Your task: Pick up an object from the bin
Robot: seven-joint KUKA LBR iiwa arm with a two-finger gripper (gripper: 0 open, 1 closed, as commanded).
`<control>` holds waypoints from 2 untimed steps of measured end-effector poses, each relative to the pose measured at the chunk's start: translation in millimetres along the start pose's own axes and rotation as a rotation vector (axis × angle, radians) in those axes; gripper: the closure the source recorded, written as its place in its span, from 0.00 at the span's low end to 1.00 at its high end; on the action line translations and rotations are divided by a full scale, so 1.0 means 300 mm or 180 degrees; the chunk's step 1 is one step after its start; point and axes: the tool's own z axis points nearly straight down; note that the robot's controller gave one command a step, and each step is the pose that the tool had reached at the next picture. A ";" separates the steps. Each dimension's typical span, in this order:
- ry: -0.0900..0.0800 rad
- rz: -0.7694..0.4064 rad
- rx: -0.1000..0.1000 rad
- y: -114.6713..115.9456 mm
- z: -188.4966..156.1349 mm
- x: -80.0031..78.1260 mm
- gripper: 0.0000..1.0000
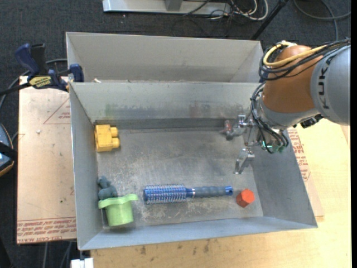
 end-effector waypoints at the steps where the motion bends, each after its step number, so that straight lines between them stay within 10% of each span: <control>1: -0.0020 -0.0742 -0.0002 0.210 -0.083 0.172 0.00; 2: -0.0033 -0.0610 0.0001 0.230 0.204 0.289 0.00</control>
Offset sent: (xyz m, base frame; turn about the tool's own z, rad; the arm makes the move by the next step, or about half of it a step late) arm -0.0514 0.0602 0.0253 -0.2320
